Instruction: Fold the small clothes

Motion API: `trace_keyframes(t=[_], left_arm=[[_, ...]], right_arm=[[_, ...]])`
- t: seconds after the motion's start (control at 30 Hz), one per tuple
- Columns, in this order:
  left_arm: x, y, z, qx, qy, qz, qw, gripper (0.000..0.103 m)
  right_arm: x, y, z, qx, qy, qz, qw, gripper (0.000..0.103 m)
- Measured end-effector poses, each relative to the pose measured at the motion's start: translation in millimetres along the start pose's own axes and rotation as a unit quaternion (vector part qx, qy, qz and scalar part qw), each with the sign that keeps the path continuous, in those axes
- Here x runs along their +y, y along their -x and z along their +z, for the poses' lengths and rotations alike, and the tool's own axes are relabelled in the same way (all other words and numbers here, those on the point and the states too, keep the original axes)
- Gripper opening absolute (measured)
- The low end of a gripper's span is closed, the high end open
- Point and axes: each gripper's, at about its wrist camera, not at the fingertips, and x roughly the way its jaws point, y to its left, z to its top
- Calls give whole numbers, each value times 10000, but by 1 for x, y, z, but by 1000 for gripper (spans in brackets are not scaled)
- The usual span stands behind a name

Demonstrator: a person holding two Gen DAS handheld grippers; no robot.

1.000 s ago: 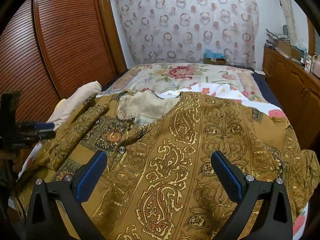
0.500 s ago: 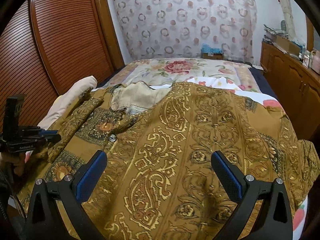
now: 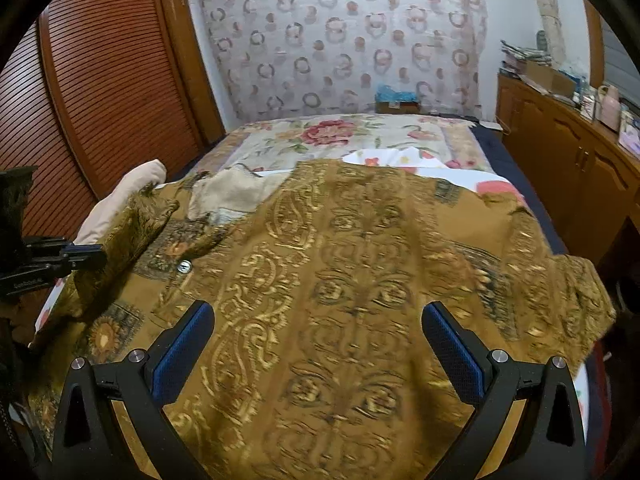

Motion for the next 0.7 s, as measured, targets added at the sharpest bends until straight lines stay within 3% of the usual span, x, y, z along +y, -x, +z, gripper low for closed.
trace_keyframes(t=[0.07,0.17,0.27,0.3,0.37,0.7], left_arm=[[-7,-3,2,6,-58,-134,9999,12],[-11,-7,5,26,-101,-62,9999,40],[-8,-7,5,-30,-37,-94,9999,54],[-6,-8,5,-42,-26,18,10000,64],[-3,-11,5,-77,9,105,9999,72],[19,-46,-2,247,188,626,9976,73]], right_arm=[[-8,7,-3,1,-58,-89,9999,103],[-20,17,-7,-2,-152,-202,9997,103],[-33,26,-13,-6,-263,-348,9990,103],[-36,28,-14,-4,-290,-394,9988,103],[-44,33,-15,-8,-371,-513,9980,103],[-85,47,-4,-74,-600,-1135,9917,95]])
